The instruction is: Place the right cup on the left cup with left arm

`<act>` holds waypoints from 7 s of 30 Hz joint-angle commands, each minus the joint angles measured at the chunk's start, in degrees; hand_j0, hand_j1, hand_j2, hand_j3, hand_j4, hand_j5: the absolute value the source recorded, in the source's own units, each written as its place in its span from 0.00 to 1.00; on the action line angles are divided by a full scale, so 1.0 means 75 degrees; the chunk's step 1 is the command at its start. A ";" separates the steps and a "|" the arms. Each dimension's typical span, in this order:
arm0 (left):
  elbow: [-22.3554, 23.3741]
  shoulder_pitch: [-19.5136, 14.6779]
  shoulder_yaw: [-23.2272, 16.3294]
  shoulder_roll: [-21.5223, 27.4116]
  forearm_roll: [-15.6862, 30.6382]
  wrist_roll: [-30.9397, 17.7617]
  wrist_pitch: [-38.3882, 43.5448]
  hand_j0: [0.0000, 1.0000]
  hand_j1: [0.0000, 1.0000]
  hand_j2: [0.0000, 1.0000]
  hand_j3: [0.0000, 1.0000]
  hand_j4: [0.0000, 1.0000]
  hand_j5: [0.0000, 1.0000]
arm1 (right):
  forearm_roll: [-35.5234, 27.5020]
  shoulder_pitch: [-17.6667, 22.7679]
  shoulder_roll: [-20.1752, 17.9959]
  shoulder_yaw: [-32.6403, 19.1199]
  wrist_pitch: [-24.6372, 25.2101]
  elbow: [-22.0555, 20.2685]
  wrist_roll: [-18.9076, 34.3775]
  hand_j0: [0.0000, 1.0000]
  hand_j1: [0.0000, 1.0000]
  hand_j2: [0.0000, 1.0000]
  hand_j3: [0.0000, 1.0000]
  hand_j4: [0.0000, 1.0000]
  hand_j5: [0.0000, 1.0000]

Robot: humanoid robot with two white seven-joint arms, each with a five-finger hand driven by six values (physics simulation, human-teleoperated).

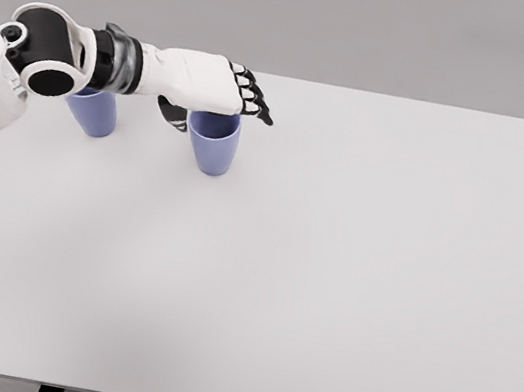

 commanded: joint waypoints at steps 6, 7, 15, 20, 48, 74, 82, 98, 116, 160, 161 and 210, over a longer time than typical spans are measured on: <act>0.0012 0.0035 0.0008 0.0017 0.0010 0.0004 -0.0271 0.99 0.99 0.99 0.99 0.99 0.99 | -0.0005 0.0000 -0.0001 -0.0002 -0.0003 -0.0002 -0.0001 1.00 1.00 1.00 1.00 1.00 1.00; 0.0012 0.0035 -0.0015 0.0040 -0.0001 0.0004 -0.0329 0.99 0.99 0.99 0.99 0.99 0.99 | -0.0005 0.0000 -0.0001 -0.0002 -0.0003 -0.0002 -0.0001 1.00 1.00 1.00 1.00 1.00 1.00; 0.0422 -0.0023 -0.0062 0.0017 -0.0494 0.0004 -0.0481 0.99 0.99 0.99 0.99 0.99 0.99 | -0.0005 0.0000 -0.0001 -0.0002 -0.0003 -0.0002 -0.0001 1.00 1.00 1.00 1.00 1.00 1.00; 0.0434 -0.0023 -0.0144 0.0005 -0.0494 0.0004 -0.0493 0.99 0.99 0.99 0.99 0.99 0.99 | -0.0005 0.0000 -0.0001 -0.0002 -0.0003 -0.0002 -0.0001 1.00 1.00 1.00 1.00 1.00 1.00; 0.0903 -0.0105 -0.0191 -0.0241 -0.0845 0.0004 -0.0704 0.99 0.99 0.99 0.99 0.99 0.99 | -0.0005 0.0012 -0.0001 -0.0002 -0.0003 -0.0002 -0.0001 1.00 1.00 1.00 1.00 1.00 1.00; 0.1031 -0.0082 -0.0214 -0.0557 -0.1080 0.0004 -0.0704 0.99 0.99 0.99 0.99 0.99 0.99 | -0.0005 0.0000 -0.0001 -0.0002 -0.0003 -0.0002 -0.0001 1.00 1.00 1.00 1.00 1.00 1.00; 0.1031 -0.0176 -0.0484 -0.0557 -0.1068 0.0004 -0.0681 0.89 0.89 0.89 0.89 0.89 0.89 | -0.0005 0.0000 -0.0001 -0.0002 -0.0003 -0.0002 -0.0001 1.00 1.00 1.00 1.00 1.00 1.00; 0.1020 -0.0164 0.0020 -0.0452 -0.0939 0.0004 -0.0645 0.53 0.53 0.53 0.53 0.53 0.53 | -0.0005 0.0012 -0.0001 -0.0002 -0.0003 -0.0002 -0.0001 1.00 1.00 1.00 1.00 1.00 1.00; 0.0926 -0.0199 0.2024 0.1048 -0.0177 0.0004 -0.0941 0.55 0.55 0.55 0.55 0.55 0.55 | -0.0005 0.0000 -0.0001 -0.0002 -0.0003 -0.0002 -0.0001 1.00 1.00 1.00 1.00 1.00 1.00; 0.0703 0.0574 0.2106 0.2314 -0.0177 0.0004 -0.0941 0.57 0.57 0.57 0.57 0.57 0.57 | -0.0005 0.0000 -0.0001 -0.0002 -0.0003 -0.0002 -0.0001 1.00 1.00 1.00 1.00 1.00 1.00; 0.0703 0.0574 0.2106 0.2314 -0.0177 0.0004 -0.0941 0.57 0.57 0.57 0.57 0.57 0.57 | -0.0005 0.0000 -0.0001 -0.0002 -0.0003 -0.0002 -0.0001 1.00 1.00 1.00 1.00 1.00 1.00; -0.0164 0.1839 0.3184 0.5242 0.3384 0.0004 -0.0941 1.00 1.00 1.00 1.00 1.00 1.00 | -0.0005 0.0000 -0.0001 -0.0002 -0.0003 -0.0002 -0.0001 1.00 1.00 1.00 1.00 1.00 1.00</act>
